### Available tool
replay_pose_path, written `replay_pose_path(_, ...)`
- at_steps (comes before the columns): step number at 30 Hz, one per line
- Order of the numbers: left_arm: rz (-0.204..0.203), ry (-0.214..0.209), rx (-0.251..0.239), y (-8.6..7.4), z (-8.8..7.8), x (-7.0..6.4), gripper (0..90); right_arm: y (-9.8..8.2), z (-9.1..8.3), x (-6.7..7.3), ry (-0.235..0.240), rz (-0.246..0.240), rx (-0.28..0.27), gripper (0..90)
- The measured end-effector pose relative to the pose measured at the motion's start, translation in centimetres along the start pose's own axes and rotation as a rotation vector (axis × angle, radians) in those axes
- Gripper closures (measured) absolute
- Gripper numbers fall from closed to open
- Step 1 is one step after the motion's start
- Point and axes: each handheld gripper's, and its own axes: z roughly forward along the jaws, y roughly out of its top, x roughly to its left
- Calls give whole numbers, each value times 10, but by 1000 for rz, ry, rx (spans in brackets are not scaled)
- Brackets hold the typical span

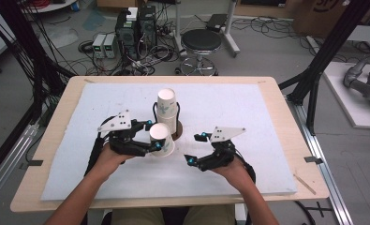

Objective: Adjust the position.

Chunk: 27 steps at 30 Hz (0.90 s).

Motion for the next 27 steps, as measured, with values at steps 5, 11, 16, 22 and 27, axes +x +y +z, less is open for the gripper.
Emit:
replay_pose_path(5, 5, -25, 7, -1, 8, -3, 357, 1, 5, 3, 29, -11, -7, 165)
replay_pose_path(11, 10, -55, 17, -2, 17, -7, 357, 2, 9, 5, 47, -22, -5, 165)
replay_pose_path(16, 10, -65, 20, -2, 21, -8, 357, 3, 11, 7, 67, -29, -3, 164)
replay_pose_path(22, 12, -80, 23, -2, 27, -11, 358, 10, 16, 8, 97, -49, -11, 165)
replay_pose_path(27, 7, -87, 18, -2, 31, -14, 358, 11, 21, 9, 118, -53, -15, 165)
